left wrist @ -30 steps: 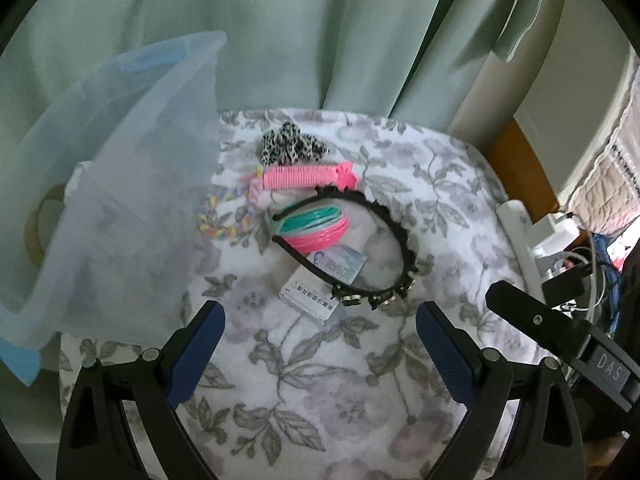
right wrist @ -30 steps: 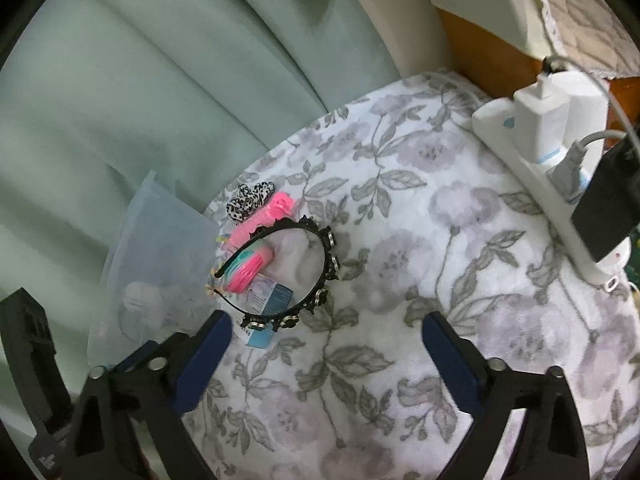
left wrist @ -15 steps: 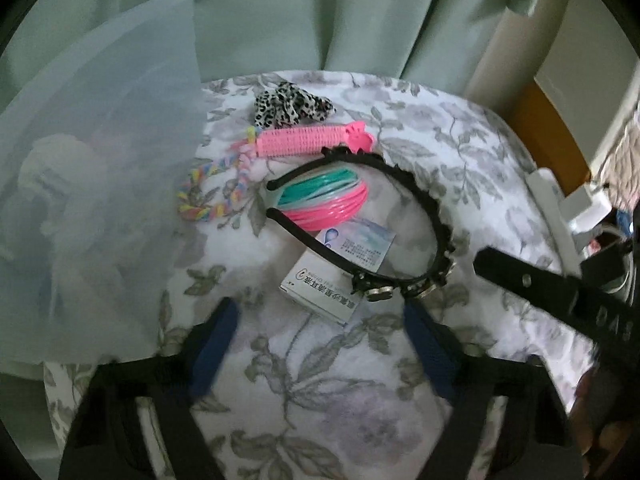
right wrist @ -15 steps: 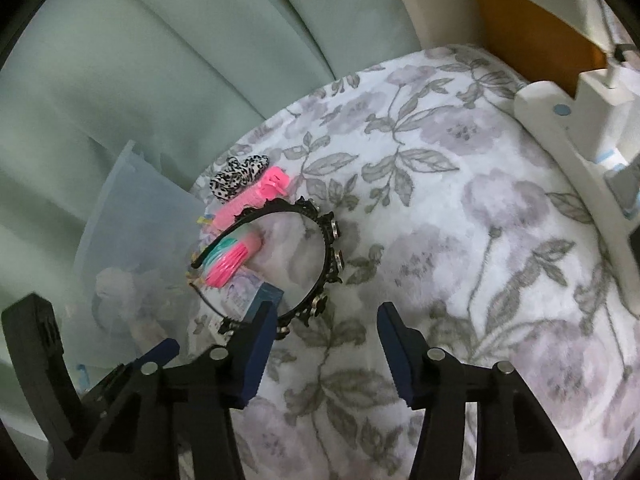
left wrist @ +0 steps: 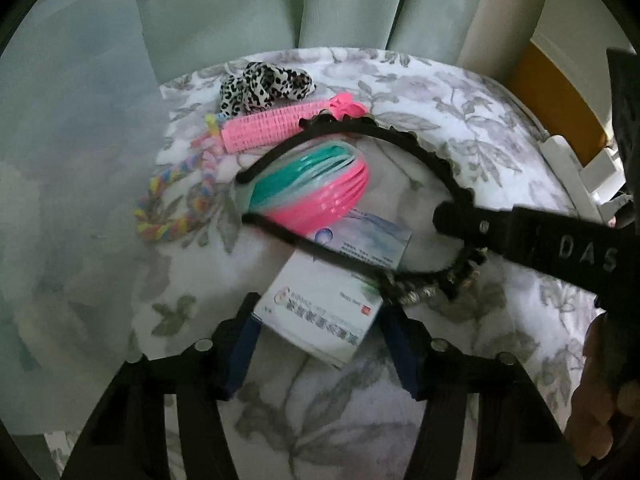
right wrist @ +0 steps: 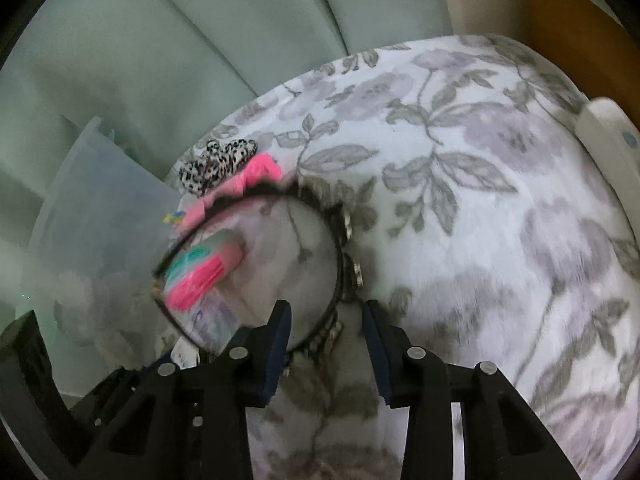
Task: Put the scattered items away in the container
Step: 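Grasp the white medicine box with the left gripper while the right grasps the black studded headband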
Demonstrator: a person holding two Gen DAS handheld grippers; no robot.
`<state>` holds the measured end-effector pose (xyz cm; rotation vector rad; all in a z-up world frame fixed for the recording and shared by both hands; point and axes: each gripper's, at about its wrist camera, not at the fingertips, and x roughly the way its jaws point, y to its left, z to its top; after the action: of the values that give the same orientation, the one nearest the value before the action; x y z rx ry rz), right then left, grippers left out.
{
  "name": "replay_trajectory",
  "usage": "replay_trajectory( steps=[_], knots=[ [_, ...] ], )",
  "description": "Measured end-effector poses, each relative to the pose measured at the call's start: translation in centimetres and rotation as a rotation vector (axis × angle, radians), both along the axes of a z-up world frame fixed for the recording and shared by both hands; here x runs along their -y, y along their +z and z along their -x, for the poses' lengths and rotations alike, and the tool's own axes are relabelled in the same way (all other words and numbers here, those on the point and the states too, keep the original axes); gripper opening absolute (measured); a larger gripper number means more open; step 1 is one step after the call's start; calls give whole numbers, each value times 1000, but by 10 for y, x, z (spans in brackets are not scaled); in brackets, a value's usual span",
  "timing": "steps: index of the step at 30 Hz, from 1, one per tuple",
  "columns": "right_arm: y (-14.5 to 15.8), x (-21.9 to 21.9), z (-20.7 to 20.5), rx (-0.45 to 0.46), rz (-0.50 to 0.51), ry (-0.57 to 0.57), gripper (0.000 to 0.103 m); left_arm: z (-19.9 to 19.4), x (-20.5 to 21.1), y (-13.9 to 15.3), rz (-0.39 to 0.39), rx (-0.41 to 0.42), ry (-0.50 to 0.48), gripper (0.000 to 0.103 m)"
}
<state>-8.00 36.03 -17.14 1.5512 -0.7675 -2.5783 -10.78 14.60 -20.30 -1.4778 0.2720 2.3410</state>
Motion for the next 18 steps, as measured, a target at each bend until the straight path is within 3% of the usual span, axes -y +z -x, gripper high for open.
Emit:
replay_trajectory(
  steps=[10, 13, 18],
  knots=[
    [1, 10, 20, -15, -136, 35, 38, 5, -4, -1, -11, -28, 5, 59],
    [0, 9, 21, -6, -165, 22, 25, 3, -5, 0, -9, -30, 8, 58],
    [1, 6, 17, 19, -167, 4, 22, -4, -4, -1, 7, -26, -5, 58]
  ],
)
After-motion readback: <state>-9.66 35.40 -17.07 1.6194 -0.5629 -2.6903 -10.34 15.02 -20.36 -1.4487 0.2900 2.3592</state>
